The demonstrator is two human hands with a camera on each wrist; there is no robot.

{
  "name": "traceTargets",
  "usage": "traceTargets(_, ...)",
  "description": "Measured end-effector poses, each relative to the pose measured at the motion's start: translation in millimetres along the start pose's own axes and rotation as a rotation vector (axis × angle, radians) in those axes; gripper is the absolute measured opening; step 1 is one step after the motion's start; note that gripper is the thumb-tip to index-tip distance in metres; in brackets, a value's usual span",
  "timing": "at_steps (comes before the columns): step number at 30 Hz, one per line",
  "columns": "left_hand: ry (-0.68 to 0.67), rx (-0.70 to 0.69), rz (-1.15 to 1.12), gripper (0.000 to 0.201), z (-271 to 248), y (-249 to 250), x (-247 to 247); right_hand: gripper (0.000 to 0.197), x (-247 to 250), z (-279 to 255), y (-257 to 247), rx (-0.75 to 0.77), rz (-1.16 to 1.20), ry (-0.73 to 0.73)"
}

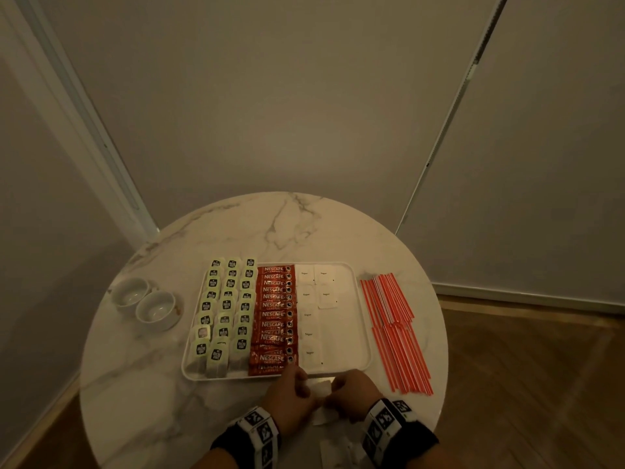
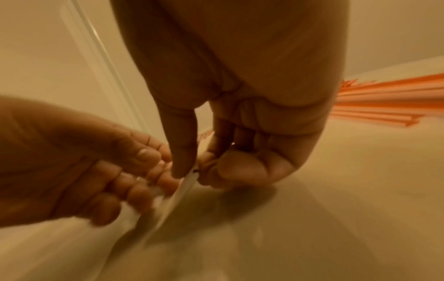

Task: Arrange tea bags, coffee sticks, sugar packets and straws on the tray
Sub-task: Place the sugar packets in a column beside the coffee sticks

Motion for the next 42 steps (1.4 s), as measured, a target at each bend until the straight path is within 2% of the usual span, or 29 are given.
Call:
traceTargets(3, 0.014, -0.051, -0.035, 0.035, 1, 5, 13, 0.019, 14, -12, -13, 0.115, 0.154, -0.071)
traceTargets(7, 0.067, -0.147, -0.216, 0.005, -2, 29, 40, 0.007, 33, -27, -40, 0.286, 0.371, -0.098)
traceTargets(10, 0.161, -0.148, -0.393, 0.010, 1, 44, 63, 0.013, 43, -31, -59, 0.386, 0.501, -0.080)
traceTargets(13, 0.236, -0.174, -0.454, 0.009, 4, 55, 78, 0.017, 51, -28, -68, 0.433, 0.610, -0.071)
traceTargets(19, 0.310, -0.190, -0.412, 0.013, 10, 63, 83, 0.023, 60, -26, -73, 0.348, 0.832, -0.024)
traceTargets(24, 0.271, -0.231, -0.307, 0.013, 10, 69, 76, 0.030, 64, -20, -76, 0.406, 0.523, 0.116)
traceTargets(28, 0.300, -0.239, -0.246, 0.015, 10, 78, 74, 0.041, 63, -11, -71, 0.351, 0.551, 0.220)
traceTargets(32, 0.392, -0.200, -0.214, 0.014, 15, 79, 79, 0.020, 57, -10, -67, 0.372, 0.666, 0.160)
traceTargets(34, 0.357, -0.190, -0.258, 0.012, 20, 78, 78, 0.010, 57, -8, -63, 0.397, 0.715, 0.140)
traceTargets(38, 0.152, -0.164, -0.352, 0.015, 29, 76, 58, 0.018, 57, -1, -58, 0.402, 0.834, 0.122)
traceTargets(42, 0.179, -0.102, -0.420, 0.015, 40, 66, 51, 0.021, 51, 9, -50, 0.339, 0.987, 0.078)
Point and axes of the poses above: each hand's wrist, its own z-axis towards the middle knuckle, its own x-axis out of the back of the hand, y = z × x, the point moved 6 cm from there along z, towards the middle knuckle, and after that the axes turned 7 degrees about z, right-handed, at the moved point
